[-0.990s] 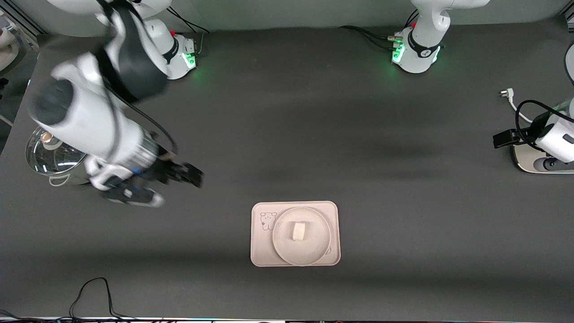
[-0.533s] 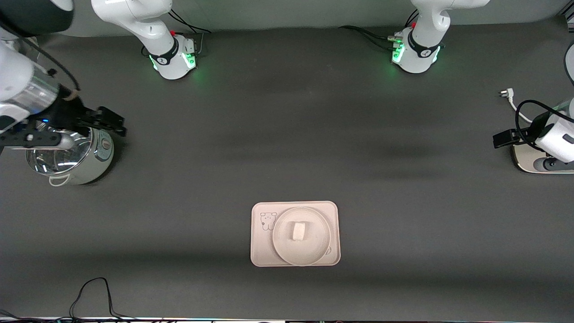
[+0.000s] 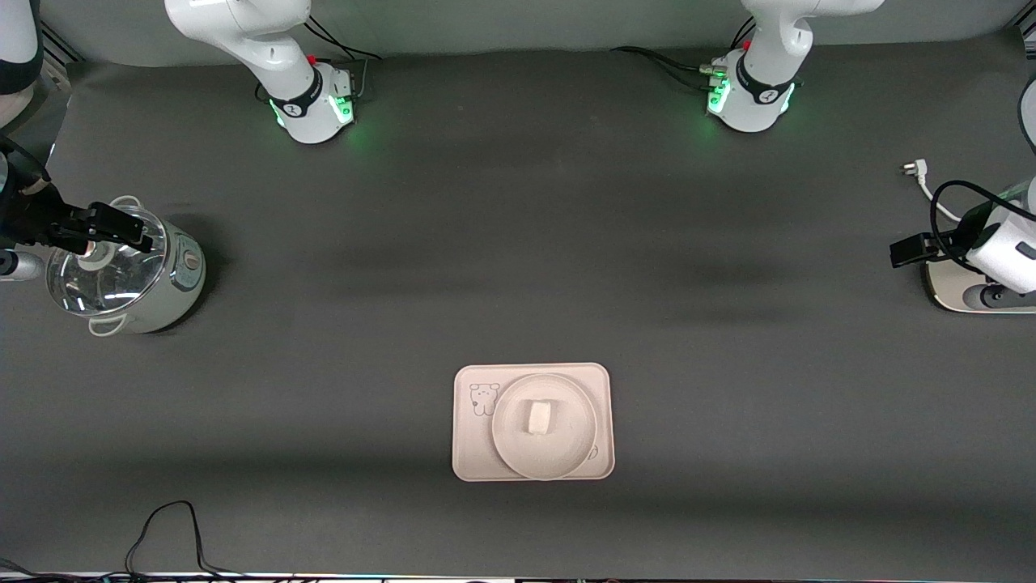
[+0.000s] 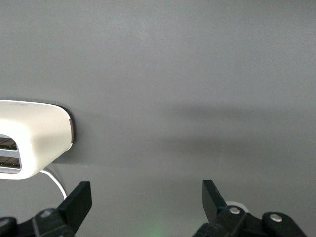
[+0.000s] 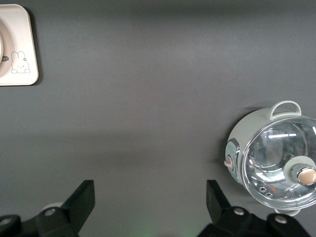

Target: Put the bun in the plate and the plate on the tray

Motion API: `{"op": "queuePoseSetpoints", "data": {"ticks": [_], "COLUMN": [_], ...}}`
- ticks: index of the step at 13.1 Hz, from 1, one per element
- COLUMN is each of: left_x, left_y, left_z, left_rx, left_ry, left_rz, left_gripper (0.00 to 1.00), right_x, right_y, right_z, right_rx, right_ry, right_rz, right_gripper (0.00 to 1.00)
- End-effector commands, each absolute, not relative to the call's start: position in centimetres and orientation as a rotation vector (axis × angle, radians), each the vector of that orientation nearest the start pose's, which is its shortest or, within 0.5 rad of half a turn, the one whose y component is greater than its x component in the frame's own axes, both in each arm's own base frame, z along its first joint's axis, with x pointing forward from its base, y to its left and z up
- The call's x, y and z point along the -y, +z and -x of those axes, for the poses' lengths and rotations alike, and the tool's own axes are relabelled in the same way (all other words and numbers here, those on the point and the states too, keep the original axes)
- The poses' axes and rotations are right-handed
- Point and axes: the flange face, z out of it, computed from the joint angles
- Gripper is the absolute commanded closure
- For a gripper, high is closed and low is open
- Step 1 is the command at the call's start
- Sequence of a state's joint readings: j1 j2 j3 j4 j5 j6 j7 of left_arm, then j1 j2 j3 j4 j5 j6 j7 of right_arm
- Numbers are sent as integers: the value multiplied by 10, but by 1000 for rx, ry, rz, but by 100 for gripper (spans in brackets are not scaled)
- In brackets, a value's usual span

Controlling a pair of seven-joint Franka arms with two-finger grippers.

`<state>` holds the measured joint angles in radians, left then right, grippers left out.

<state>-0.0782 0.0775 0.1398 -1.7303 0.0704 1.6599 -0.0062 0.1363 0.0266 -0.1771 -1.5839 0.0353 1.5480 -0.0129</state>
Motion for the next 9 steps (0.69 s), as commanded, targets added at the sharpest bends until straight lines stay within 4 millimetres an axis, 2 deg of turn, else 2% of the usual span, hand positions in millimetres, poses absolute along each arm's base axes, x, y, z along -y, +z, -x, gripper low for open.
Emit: {"op": "queuePoseSetpoints", "data": {"ticks": [1, 7, 9], "left_x": [-38, -33, -31], "left_y": [520, 536, 557], "left_z": [-570, -565, -557], "left_rx": [61, 53, 51], "left_ry": [235, 181, 132], "left_rz": [3048, 3067, 3077], "left_gripper": [0, 0, 0], "right_x": [18, 21, 22], "right_y": [610, 612, 610], "right_z": [-548, -548, -548], "right_rx": [-31, -31, -36], "right_ry": [83, 80, 92], "right_rz": [3121, 3144, 3148], "right_gripper": [0, 0, 0]}}
